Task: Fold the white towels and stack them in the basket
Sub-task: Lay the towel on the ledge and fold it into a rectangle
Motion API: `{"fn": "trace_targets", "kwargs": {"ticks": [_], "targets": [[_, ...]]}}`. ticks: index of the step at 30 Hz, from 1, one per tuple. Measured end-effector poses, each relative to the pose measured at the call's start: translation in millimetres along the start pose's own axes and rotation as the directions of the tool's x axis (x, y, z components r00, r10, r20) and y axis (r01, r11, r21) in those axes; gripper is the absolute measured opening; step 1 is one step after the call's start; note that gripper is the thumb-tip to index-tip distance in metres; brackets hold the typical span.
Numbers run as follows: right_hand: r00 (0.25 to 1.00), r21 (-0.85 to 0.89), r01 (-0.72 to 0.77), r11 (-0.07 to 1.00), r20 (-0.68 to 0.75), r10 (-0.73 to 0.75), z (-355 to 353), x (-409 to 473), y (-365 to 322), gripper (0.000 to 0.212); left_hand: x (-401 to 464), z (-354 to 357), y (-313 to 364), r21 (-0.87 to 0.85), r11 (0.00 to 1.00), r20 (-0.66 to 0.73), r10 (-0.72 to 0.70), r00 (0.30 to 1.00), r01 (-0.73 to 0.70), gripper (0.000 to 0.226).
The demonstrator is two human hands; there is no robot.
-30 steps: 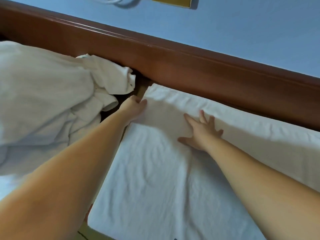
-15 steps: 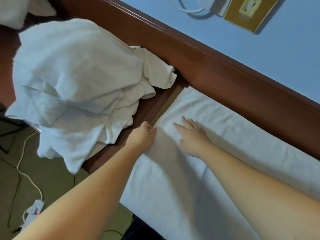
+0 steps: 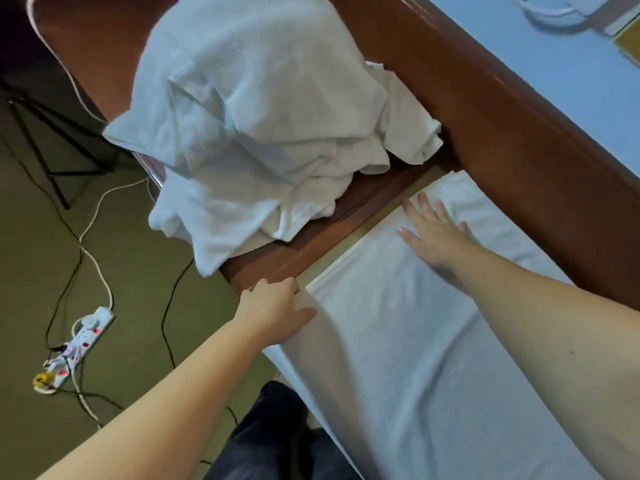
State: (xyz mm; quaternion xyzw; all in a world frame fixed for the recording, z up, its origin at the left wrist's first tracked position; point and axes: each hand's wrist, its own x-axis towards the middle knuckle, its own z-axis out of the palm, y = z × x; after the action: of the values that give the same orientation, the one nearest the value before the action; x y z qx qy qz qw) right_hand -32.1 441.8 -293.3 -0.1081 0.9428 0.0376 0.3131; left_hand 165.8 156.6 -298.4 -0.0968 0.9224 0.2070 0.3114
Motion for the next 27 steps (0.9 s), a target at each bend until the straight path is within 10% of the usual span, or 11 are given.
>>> {"fn": "trace_targets", "kwargs": {"ticks": [5, 9, 13, 27], "targets": [[0.960, -0.199, 0.229, 0.953, -0.115, -0.255, -7.6, 3.0, -17.0, 0.076, -4.2, 18.3, 10.0, -0.005, 1.000, -0.124, 0.000, 0.992, -0.001, 0.052], [0.760, -0.288, 0.640, 0.712, 0.101, -0.642, 1.8, -17.7, -54.3, 0.090, 1.8, 24.7, 33.4, -0.024, 1.000, -0.242, 0.003, 0.970, -0.009, 0.052], [0.674, -0.411, 0.708, 0.574, 0.154, -0.723, -1.6, -13.4, -75.3, 0.071, 9.2, 21.8, 48.1, -0.057, 0.998, -0.260, 0.006, 0.966, -0.021, 0.045], [0.895, -0.486, 0.438, 0.756, 0.157, -0.418, -85.2, 48.3, 15.4, 0.021, 2.1, 35.8, 40.3, -0.138, 0.987, -0.361, 0.027, 0.932, -0.083, 0.029]]}}
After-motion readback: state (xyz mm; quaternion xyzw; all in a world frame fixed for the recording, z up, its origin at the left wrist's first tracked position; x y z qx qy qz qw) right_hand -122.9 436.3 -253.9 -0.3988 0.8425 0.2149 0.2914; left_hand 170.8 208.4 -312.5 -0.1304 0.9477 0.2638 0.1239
